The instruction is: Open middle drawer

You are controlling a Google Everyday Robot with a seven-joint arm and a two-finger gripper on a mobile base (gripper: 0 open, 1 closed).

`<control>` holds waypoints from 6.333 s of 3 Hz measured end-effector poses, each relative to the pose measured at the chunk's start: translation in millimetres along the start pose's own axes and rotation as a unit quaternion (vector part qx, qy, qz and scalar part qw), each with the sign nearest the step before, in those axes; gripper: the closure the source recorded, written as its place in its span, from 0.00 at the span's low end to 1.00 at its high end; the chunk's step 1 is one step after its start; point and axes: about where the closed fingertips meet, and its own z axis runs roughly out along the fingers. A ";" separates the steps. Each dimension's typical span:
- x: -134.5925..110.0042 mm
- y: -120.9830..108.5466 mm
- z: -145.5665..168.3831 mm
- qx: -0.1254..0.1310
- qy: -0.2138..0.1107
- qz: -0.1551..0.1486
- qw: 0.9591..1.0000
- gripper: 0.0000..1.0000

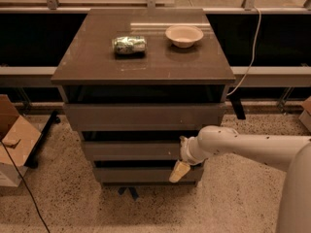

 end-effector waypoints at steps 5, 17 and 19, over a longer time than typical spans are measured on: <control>39.7 -63.7 78.9 -0.009 -0.003 0.034 0.999 0.17; 43.3 -27.5 66.3 -0.063 0.040 0.020 0.997 0.86; 47.2 8.8 60.5 -0.096 0.041 0.026 0.994 0.62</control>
Offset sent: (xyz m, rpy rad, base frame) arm 0.0572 -0.0165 -0.0297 -0.0424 -0.0747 -0.0469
